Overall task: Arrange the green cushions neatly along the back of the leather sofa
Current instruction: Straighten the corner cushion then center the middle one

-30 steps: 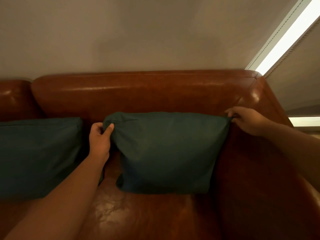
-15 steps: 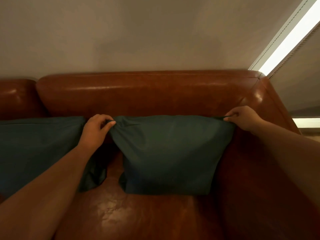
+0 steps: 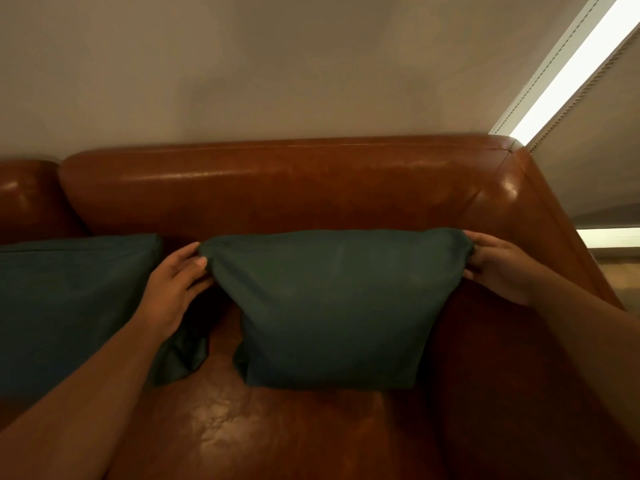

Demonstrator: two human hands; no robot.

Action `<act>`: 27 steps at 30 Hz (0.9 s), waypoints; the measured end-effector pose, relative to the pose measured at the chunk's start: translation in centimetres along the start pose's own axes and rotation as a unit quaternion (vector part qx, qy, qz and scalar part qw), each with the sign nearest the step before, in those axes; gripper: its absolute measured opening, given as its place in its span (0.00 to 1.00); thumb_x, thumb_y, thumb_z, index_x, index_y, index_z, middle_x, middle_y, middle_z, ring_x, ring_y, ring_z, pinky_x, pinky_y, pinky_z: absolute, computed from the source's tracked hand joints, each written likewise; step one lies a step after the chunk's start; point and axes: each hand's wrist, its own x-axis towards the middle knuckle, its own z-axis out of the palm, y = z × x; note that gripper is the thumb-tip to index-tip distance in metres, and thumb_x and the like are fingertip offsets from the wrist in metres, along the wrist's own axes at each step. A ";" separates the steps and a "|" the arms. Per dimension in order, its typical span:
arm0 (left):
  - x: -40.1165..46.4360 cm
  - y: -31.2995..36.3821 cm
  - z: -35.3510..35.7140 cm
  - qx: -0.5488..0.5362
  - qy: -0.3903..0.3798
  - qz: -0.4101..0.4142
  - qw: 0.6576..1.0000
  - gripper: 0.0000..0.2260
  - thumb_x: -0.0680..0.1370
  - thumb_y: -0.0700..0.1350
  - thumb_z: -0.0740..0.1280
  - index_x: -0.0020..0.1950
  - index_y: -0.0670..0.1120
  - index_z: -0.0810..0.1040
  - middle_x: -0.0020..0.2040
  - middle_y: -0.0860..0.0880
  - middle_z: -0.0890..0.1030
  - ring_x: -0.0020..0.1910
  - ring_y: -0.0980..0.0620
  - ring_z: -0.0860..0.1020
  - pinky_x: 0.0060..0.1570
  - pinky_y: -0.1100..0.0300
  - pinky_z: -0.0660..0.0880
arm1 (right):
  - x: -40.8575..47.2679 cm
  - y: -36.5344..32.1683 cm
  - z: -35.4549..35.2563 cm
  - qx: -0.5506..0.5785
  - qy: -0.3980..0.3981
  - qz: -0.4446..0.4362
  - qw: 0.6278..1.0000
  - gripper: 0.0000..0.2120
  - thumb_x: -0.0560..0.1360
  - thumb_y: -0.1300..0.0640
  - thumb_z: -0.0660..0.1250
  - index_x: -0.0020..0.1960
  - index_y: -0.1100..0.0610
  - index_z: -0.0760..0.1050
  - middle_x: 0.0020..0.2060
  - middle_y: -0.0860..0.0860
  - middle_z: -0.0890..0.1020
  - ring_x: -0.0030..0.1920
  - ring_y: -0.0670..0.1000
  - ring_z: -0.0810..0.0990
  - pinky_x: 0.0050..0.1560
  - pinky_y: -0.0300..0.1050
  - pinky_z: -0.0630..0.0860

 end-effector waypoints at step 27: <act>-1.9 -7.0 4.4 0.321 0.001 0.074 0.944 0.10 0.76 0.37 0.67 0.57 0.39 0.76 0.54 0.42 0.80 0.54 0.46 0.78 0.55 0.52 0.74 | 1.1 7.8 2.5 -0.204 0.228 -0.097 0.947 0.20 0.72 0.70 0.69 0.62 0.57 0.75 0.56 0.56 0.80 0.57 0.58 0.78 0.58 0.59 0.75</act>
